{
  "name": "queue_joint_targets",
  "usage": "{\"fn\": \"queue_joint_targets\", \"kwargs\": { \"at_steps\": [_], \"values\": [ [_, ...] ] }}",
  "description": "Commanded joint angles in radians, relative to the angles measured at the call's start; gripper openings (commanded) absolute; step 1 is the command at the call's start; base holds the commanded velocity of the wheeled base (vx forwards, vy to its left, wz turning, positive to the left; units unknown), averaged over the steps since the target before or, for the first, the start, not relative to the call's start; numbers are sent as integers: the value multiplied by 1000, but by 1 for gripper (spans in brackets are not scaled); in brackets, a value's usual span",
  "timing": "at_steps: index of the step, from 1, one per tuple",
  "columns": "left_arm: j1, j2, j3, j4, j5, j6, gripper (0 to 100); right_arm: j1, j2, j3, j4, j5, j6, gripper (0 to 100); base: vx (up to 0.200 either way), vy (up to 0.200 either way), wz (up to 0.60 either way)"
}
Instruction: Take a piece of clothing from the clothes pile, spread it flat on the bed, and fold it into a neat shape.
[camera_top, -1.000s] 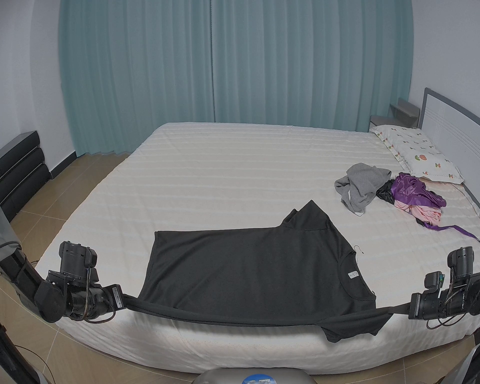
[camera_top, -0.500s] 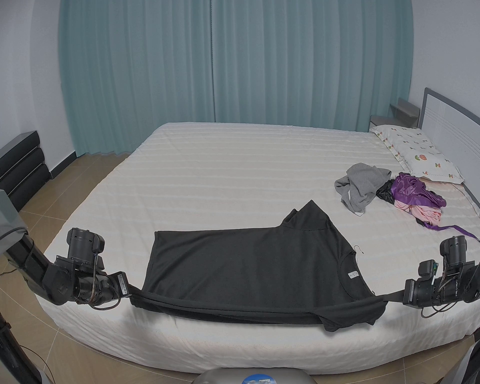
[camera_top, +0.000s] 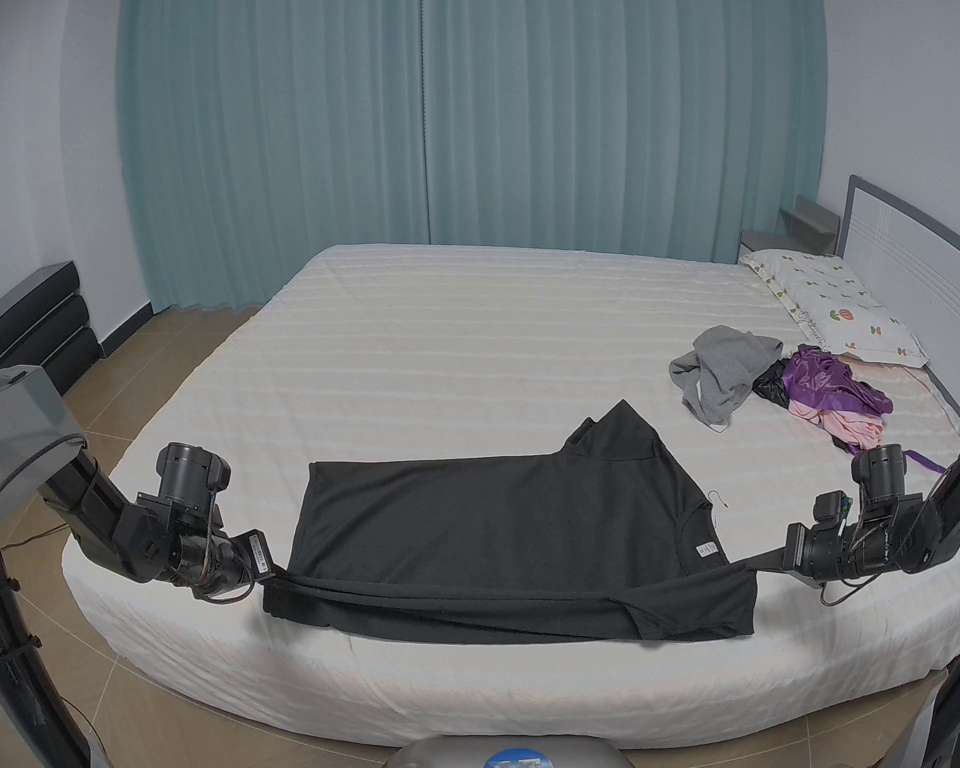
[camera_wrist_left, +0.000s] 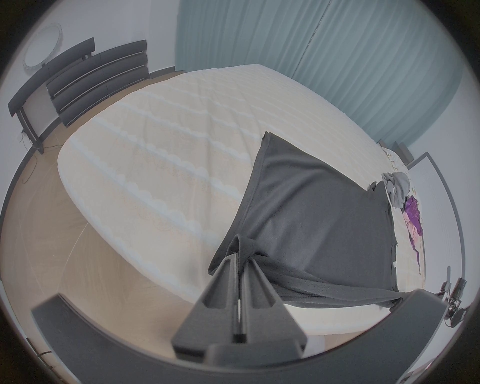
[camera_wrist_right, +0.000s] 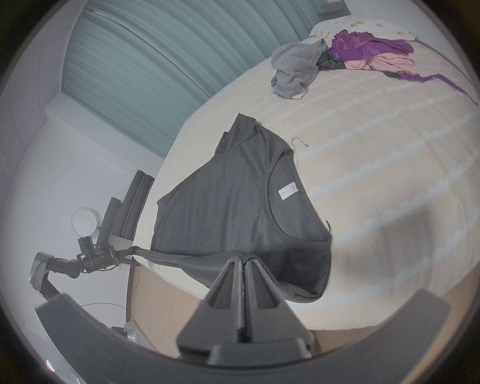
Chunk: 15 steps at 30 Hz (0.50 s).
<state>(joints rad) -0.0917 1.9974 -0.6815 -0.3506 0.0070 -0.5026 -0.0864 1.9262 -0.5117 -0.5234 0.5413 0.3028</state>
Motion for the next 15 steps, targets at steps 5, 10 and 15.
{"fn": "queue_joint_targets", "kwargs": {
  "at_steps": [5, 10, 15],
  "values": [
    [-6, 0, 3, 1, -2, -8, 0, -15, -59, -2, 0, 3, 12, 0, 0, 0, 0],
    [-6, -35, 25, 2, -4, -8, 0, -15, -110, 36, -1, 5, 12, 0, 0, 0, 0],
    [-10, -77, 59, 2, -2, -7, 0, -15, -167, 61, 2, 3, 13, 0, 0, 0, 0]
  ]
}}
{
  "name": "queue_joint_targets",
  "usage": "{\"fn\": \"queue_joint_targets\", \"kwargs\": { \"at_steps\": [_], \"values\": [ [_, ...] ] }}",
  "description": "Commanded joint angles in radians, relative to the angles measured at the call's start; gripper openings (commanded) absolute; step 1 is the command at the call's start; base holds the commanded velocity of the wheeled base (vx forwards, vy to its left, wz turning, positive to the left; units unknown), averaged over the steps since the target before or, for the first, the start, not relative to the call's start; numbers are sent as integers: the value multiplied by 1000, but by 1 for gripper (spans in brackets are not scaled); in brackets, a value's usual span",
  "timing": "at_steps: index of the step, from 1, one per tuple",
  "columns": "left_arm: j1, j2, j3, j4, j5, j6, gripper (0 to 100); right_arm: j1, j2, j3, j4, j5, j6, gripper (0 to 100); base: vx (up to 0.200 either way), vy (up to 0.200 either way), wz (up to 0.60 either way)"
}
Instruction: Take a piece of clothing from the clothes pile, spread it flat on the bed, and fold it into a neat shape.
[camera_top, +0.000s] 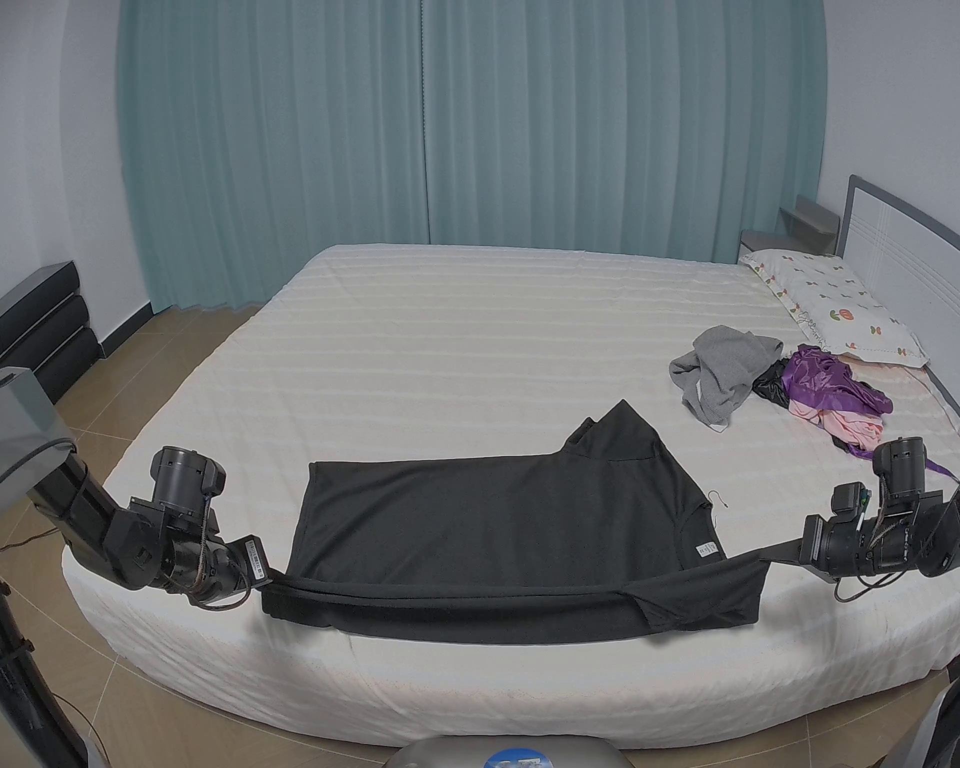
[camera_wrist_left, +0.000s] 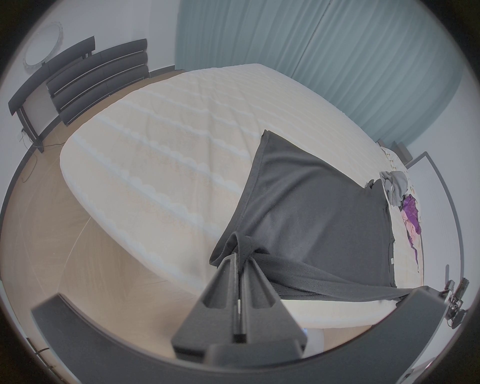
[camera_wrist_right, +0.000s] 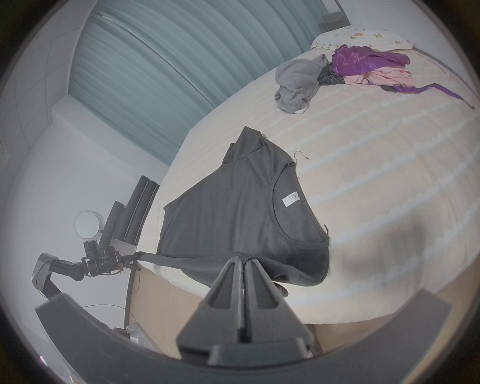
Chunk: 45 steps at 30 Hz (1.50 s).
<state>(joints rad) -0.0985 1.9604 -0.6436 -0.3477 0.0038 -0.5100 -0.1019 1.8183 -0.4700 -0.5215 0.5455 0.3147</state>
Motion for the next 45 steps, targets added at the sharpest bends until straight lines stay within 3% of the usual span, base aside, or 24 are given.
{"fn": "queue_joint_targets", "kwargs": {
  "at_steps": [1, 12, 21, 38, 45],
  "values": [
    [-3, -46, 27, -1, 1, 1, 0, 1, -71, 25, 0, -1, 1, 0, 0, 0, 0],
    [-4, -100, 84, -1, -2, 5, 0, 2, -149, 100, 1, -3, 3, 0, 0, 0, 0],
    [-7, -81, 73, -2, -8, 4, 0, -1, -105, 100, 0, 4, 4, 0, 0, 0, 0],
    [-7, 121, -134, -2, -10, -24, 0, 8, 190, -101, 0, -1, 9, 0, 0, 0, 0],
    [-7, 213, -214, -1, -10, -36, 0, 10, 271, -180, 0, -3, 55, 0, 0, 0, 0]
  ]
}}
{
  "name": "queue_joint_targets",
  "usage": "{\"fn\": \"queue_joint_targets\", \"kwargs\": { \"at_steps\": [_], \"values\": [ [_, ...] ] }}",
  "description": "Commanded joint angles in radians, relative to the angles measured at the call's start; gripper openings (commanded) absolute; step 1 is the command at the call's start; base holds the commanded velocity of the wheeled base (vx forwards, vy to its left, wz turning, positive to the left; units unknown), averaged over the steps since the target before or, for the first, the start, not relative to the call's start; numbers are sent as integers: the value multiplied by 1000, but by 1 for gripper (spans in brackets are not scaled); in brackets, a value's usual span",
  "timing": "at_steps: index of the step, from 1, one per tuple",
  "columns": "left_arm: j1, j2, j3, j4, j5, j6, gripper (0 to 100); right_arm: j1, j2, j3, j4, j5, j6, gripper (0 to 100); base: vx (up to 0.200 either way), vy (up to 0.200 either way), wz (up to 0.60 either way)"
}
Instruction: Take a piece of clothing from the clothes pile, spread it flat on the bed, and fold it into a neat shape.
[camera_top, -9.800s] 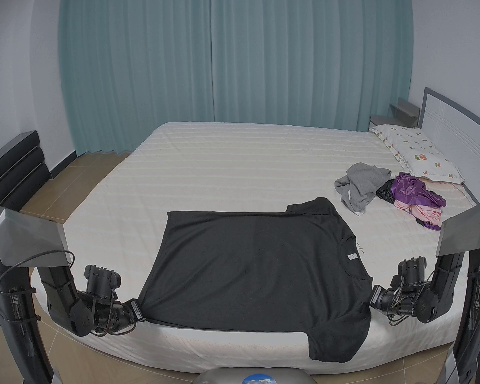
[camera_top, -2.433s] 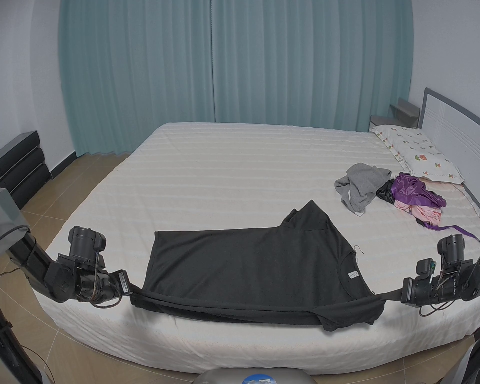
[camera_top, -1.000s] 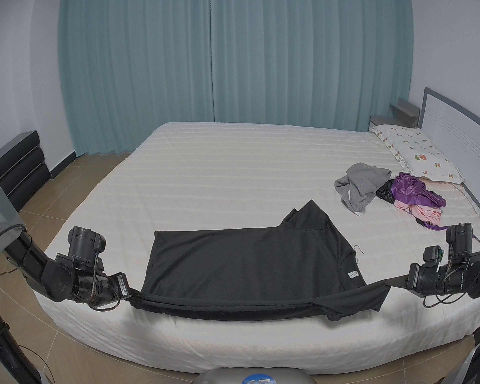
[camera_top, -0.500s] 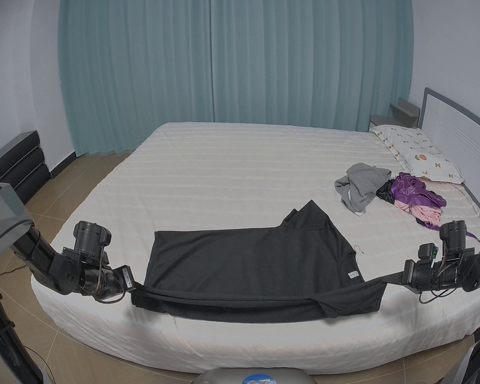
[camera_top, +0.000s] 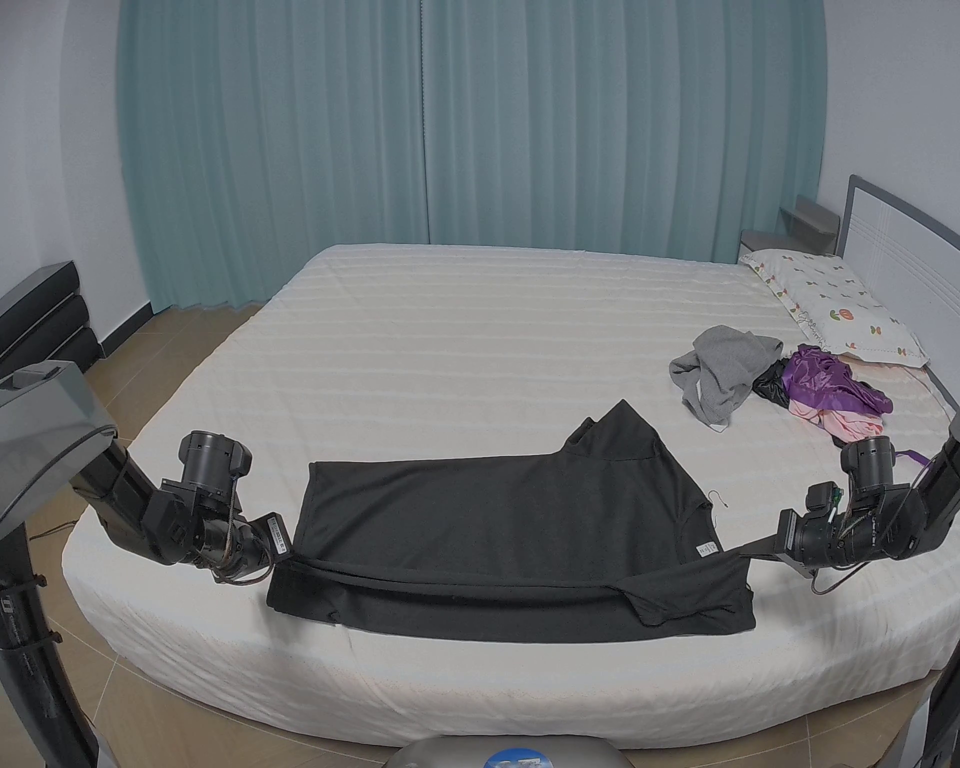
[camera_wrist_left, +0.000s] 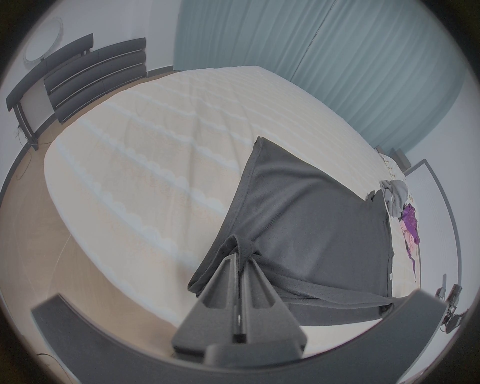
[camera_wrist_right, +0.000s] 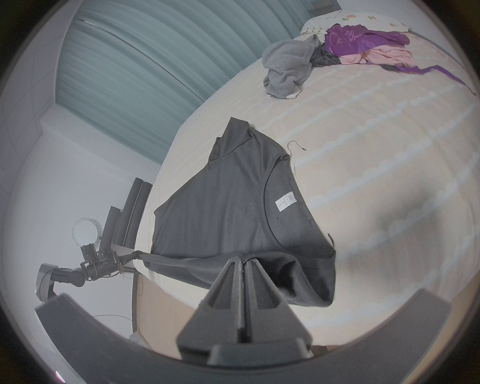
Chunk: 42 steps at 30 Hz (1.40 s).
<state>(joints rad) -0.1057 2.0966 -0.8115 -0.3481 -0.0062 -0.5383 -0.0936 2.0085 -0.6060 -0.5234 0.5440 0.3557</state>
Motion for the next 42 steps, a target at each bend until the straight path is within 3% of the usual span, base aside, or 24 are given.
{"fn": "queue_joint_targets", "kwargs": {
  "at_steps": [1, 12, 13, 14, 15, 27, 31, 35, 42],
  "values": [
    [0, 86, -57, 0, 0, -12, 0, 2, 93, -54, 2, -1, 15, 0, 0, 0, 0],
    [0, 168, -144, 0, 2, -54, 0, 17, 180, -126, 3, -1, 31, 0, 0, 0, 0],
    [0, 171, -147, 0, 2, -61, 0, 18, 187, -130, 3, -1, 31, 100, 0, 0, 0],
    [0, 171, -147, 0, 2, -61, 0, 18, 187, -130, 3, -1, 31, 100, 0, 0, 0],
    [0, 178, -155, 0, 2, -68, 100, 18, 196, -136, 3, -1, 32, 100, 0, 0, 0],
    [14, 109, -137, -9, -3, -112, 100, 11, 124, -89, -10, 4, 92, 100, 0, 0, 0],
    [12, 68, -127, -15, -5, -213, 100, 9, 81, -34, -29, 10, 134, 100, 0, 0, 0],
    [11, 60, -124, -23, -11, -276, 100, 14, 68, 28, -109, 10, 166, 100, 50, 0, 0],
    [-14, 62, -66, -14, -41, -273, 100, 22, 90, 97, -211, 10, 173, 100, 143, 0, 0]
  ]
}}
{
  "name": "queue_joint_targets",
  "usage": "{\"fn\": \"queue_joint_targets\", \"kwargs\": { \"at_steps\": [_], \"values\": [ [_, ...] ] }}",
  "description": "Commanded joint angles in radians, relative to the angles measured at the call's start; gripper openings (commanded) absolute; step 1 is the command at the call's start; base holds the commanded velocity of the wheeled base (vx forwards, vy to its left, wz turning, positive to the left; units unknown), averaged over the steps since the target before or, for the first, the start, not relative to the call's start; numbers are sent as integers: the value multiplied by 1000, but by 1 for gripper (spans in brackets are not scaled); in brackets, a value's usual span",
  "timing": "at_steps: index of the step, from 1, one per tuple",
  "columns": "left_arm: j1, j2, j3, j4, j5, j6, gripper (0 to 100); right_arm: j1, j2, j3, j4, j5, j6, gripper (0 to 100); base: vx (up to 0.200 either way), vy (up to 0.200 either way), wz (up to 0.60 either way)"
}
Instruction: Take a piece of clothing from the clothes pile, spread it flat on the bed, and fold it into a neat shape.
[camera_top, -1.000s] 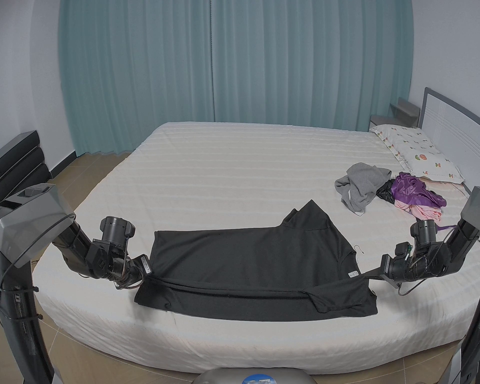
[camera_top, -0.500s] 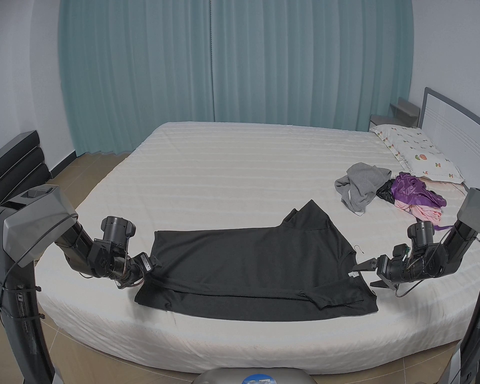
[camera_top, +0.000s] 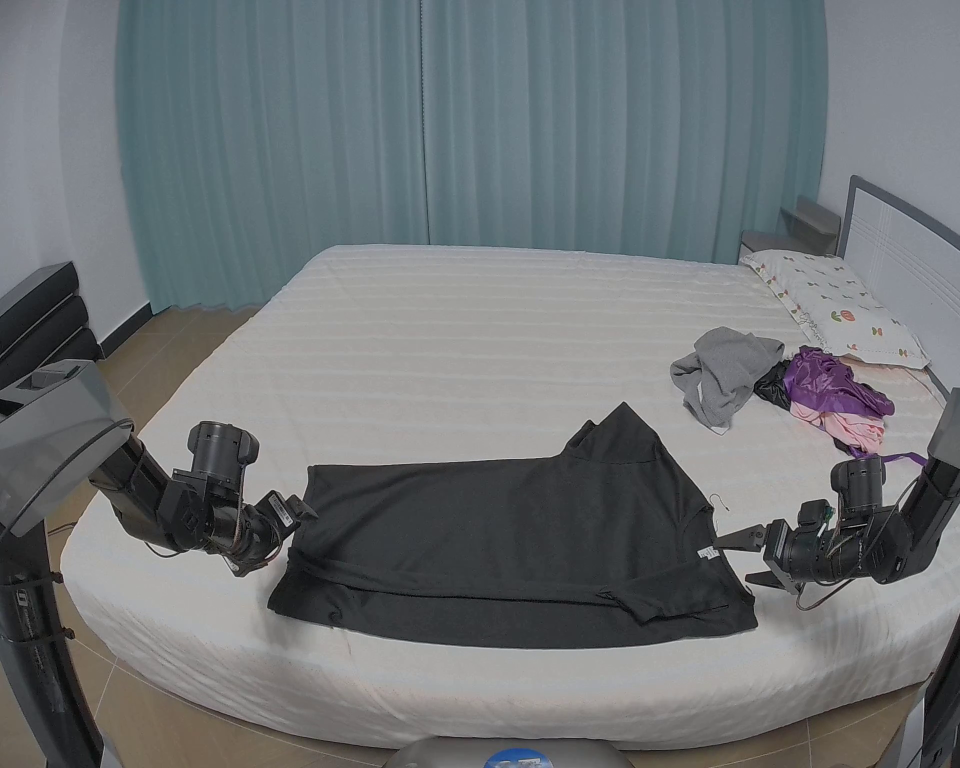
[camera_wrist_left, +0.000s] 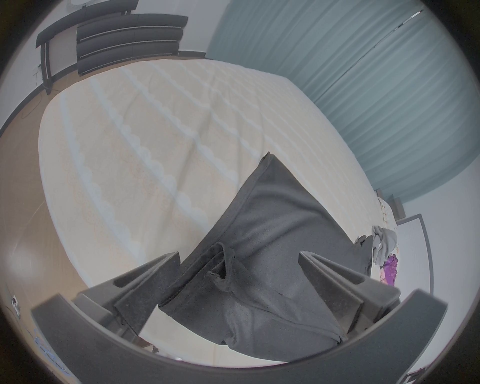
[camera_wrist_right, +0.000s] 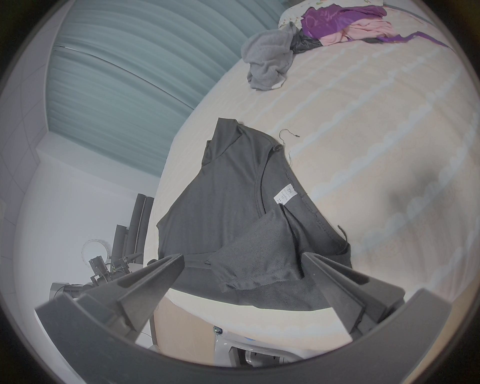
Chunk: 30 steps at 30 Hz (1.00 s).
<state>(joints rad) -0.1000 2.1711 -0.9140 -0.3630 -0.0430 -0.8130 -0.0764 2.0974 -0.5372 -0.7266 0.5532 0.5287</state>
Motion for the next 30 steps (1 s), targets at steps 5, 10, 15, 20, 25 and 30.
{"fn": "queue_joint_targets", "kwargs": {
  "at_steps": [5, 10, 15, 20, 25, 30],
  "values": [
    [-49, -8, 57, 4, -2, 5, 100, 4, 1, 40, -8, 1, -1, 100, 0, 0, 0],
    [-66, -2, 57, 19, 8, 3, 100, 4, 0, 45, -8, 1, -1, 100, 0, 0, 0],
    [-66, 23, 40, 50, 8, 2, 0, 4, 0, 52, -10, 1, -3, 100, 0, 0, 0],
    [-58, 58, 0, 55, 9, 0, 0, 4, 0, 54, -10, 1, -3, 100, 0, 0, 0],
    [-37, 49, -14, 53, 9, -9, 0, 4, 3, 52, -10, 1, -4, 100, 0, 0, 0],
    [-14, 50, -49, 55, 9, -64, 0, 4, 16, 43, -17, -4, -12, 100, 0, 0, 0]
  ]
}}
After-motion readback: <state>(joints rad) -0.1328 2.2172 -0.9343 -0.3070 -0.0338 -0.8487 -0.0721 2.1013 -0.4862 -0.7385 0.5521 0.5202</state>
